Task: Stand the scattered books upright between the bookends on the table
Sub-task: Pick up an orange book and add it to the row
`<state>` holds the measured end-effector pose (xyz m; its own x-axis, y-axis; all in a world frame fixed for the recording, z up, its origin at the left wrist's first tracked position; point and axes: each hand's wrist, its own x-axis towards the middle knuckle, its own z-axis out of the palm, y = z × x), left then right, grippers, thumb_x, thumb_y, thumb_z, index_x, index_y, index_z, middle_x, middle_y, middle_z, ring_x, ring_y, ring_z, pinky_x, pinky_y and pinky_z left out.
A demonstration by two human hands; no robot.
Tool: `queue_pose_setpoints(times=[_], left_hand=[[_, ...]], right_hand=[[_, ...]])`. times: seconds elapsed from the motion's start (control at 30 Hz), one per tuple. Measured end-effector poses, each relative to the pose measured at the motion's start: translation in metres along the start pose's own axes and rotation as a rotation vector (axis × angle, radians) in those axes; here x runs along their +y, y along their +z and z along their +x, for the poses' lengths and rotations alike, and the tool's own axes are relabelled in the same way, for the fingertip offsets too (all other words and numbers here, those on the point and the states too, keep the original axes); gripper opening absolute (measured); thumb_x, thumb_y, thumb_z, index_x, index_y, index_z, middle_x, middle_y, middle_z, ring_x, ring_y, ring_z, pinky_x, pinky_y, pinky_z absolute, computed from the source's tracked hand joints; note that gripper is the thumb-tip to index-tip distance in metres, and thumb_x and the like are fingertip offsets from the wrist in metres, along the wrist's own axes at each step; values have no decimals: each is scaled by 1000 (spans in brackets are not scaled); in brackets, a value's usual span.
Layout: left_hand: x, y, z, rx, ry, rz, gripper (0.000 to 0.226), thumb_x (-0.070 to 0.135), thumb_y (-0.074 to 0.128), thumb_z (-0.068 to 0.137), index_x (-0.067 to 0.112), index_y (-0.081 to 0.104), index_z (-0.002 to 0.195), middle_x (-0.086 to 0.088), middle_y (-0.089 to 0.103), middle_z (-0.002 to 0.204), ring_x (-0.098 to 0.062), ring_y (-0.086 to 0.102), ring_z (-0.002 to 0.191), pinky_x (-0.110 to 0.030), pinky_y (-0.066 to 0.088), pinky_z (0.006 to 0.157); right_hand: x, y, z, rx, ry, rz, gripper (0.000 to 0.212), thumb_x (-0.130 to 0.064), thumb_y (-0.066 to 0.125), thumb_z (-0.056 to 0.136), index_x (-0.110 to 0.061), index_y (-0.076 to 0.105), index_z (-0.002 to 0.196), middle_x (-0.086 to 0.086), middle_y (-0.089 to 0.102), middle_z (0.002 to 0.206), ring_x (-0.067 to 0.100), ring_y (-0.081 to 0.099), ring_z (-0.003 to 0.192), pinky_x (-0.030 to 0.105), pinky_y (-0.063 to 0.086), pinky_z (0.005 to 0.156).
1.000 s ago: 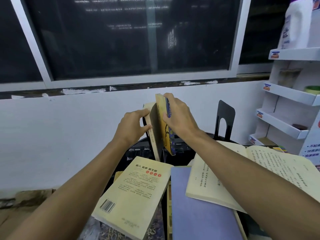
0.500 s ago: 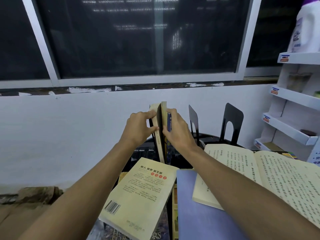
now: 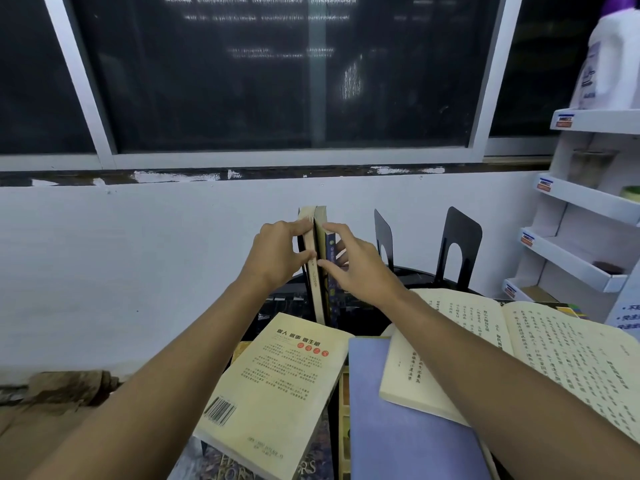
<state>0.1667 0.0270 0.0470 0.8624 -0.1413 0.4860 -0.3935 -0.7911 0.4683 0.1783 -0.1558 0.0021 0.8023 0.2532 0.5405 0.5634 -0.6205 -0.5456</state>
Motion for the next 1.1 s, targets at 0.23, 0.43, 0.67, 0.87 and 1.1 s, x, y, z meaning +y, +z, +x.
queue_pose_setpoints(times=[0.23,0.43,0.67,0.87,1.1], left_hand=[[3,0,-1,3,21,-14,53,20,77,90,22,60,140,3,64,139,-21,49,138,-31,38,112],[3,0,-3,18,34,-30,51,19,78,89,21,63,137,0,68,133,-22,55,133,-32,42,109],[1,3,-2,12,31,-31,55,19,78,88,20,60,140,3,64,138,-22,51,138,-36,40,113],[8,-2,-6,-14,71,-27,49,18,75,91,16,62,138,1,65,137,-21,56,132,-32,42,108],[10,-2,-10,-13,95,7,47,29,68,96,12,58,139,-3,56,143,-22,52,131,-30,39,105]], right_hand=[[-3,-10,-1,-196,18,56,88,-16,75,91,-54,20,149,-1,54,131,9,64,109,32,56,94],[-2,-3,3,-182,12,58,91,-9,72,92,-54,19,150,-2,51,137,11,63,111,33,57,92],[1,-4,3,-188,8,42,92,-10,72,92,-52,17,152,-1,49,140,10,62,111,26,55,88],[2,-10,2,-221,-8,-9,89,-22,70,95,-50,10,153,-3,43,145,14,59,116,37,55,95],[5,-42,-8,-311,-21,-174,77,-39,62,98,-39,13,158,-9,31,152,12,47,132,36,46,106]])
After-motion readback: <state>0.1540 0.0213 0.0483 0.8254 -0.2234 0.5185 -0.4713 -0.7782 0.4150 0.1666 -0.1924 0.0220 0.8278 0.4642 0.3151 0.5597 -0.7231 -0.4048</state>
